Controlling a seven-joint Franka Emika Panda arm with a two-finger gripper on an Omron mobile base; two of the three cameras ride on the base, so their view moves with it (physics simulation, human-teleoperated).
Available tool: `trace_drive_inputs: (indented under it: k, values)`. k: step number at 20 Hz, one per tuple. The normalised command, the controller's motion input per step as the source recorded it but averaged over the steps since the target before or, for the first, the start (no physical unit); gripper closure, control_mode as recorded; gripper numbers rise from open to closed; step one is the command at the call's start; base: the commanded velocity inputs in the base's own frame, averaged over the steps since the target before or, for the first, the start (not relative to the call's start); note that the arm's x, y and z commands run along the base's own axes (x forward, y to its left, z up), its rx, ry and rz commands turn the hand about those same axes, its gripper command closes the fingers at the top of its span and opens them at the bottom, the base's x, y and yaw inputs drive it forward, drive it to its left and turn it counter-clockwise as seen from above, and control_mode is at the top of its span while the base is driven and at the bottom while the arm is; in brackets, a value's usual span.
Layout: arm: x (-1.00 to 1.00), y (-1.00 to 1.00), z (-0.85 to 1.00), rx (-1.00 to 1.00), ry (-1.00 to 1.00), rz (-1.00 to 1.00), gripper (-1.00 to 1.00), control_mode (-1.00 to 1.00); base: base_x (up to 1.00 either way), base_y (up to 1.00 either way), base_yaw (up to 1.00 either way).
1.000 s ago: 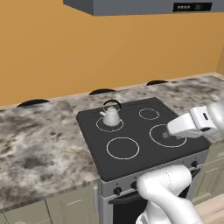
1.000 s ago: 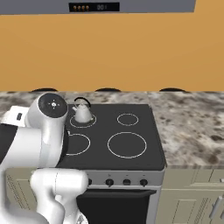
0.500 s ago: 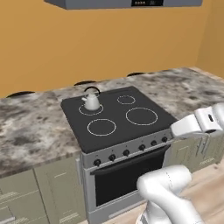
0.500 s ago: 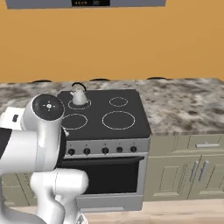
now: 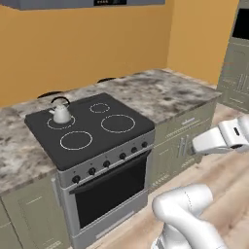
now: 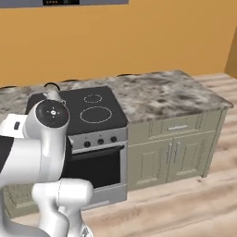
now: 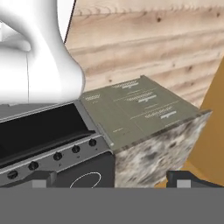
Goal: Pick the kettle from the cabinet and place it on a stove burner. Then pick the pot from the counter and place it on another stove burner. Finally, turn both burners on.
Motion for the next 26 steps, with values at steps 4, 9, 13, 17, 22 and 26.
trace_drive_inputs:
  k: [4, 9, 13, 17, 22, 26]
  values:
    - [0.00, 0.00, 0.00, 0.00, 0.00, 0.00, -1.00, 1.00, -0.25, -0.12, -0.55]
    - [0.00, 0.00, 0.00, 0.00, 0.00, 0.00, -1.00, 1.00, -0.19, -0.06, -0.59]
    - [0.00, 0.00, 0.00, 0.00, 0.00, 0.00, -1.00, 1.00, -0.12, 0.00, -0.60]
    - [0.00, 0.00, 0.00, 0.00, 0.00, 0.00, -1.00, 1.00, -0.08, 0.00, -0.59]
    - [0.00, 0.00, 0.00, 0.00, 0.00, 0.00, -1.00, 1.00, -0.09, 0.00, -0.58]
    - [0.00, 0.00, 0.00, 0.00, 0.00, 0.00, -1.00, 1.00, 0.00, 0.08, -0.60]
